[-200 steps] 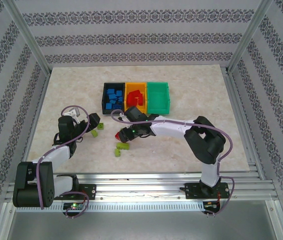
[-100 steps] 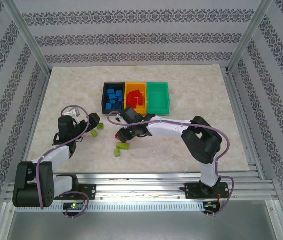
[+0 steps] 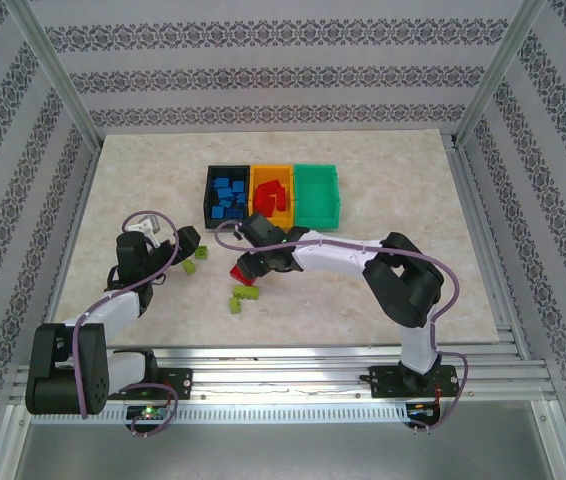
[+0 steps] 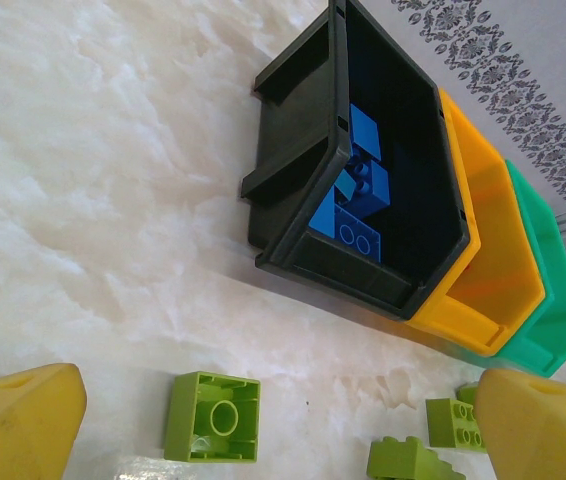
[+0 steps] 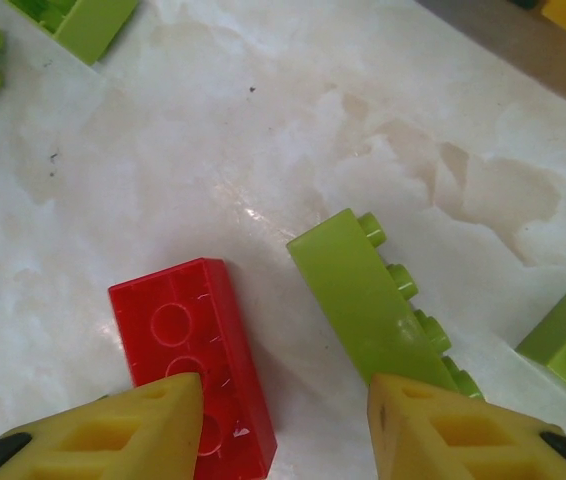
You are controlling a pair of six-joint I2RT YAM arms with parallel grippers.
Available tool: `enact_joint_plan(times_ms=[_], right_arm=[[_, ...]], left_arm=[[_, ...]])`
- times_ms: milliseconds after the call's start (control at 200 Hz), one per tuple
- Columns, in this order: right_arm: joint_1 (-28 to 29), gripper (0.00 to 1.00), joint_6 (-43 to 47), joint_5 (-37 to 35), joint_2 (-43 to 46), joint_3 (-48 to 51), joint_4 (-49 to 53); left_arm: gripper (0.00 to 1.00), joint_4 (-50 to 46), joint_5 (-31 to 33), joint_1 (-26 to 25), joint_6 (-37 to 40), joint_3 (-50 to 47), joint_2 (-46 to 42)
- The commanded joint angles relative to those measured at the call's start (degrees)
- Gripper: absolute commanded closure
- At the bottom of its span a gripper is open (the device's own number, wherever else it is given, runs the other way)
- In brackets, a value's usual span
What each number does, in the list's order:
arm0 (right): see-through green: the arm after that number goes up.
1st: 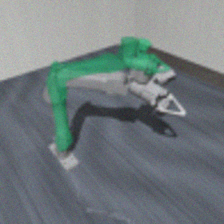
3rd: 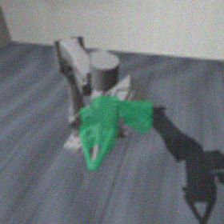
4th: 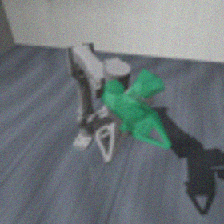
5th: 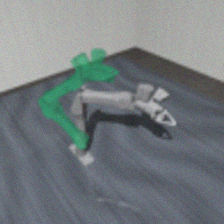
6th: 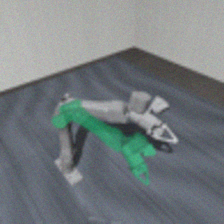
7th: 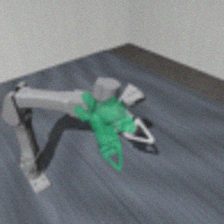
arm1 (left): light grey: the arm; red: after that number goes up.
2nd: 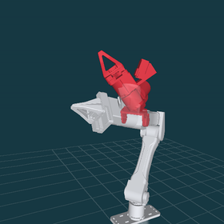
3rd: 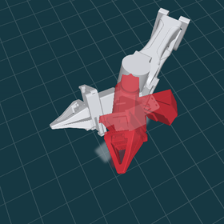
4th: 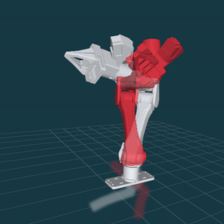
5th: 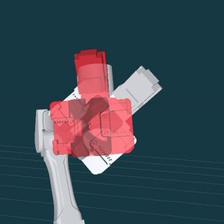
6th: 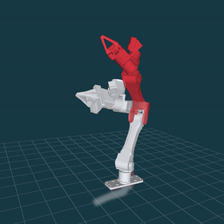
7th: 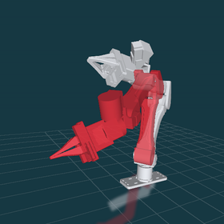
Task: Sort the legos into containers by color
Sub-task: Move the lego to the center of the table, then pick up the lego from the center of the table.
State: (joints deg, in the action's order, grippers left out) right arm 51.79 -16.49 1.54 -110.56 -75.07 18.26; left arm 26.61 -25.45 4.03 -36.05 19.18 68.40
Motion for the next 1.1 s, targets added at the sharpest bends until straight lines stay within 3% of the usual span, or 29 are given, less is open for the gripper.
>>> enact_joint_plan(times_ms=[0,660,1094], right_arm=[[2.34,0.51,1.04,0.35,3.05,-0.39,1.29],[3.32,0.45,3.29,-1.58,-6.87,-7.97,7.84],[3.84,0.49,3.92,-1.29,-11.25,-12.02,9.52]], left_arm=[[0.00,0.99,-0.72,-0.10,0.82,-0.29,-0.48],[0.00,1.08,-0.91,-0.08,0.55,-0.37,-0.86],[0.00,1.31,-0.91,-0.08,0.53,-0.30,-0.38]])
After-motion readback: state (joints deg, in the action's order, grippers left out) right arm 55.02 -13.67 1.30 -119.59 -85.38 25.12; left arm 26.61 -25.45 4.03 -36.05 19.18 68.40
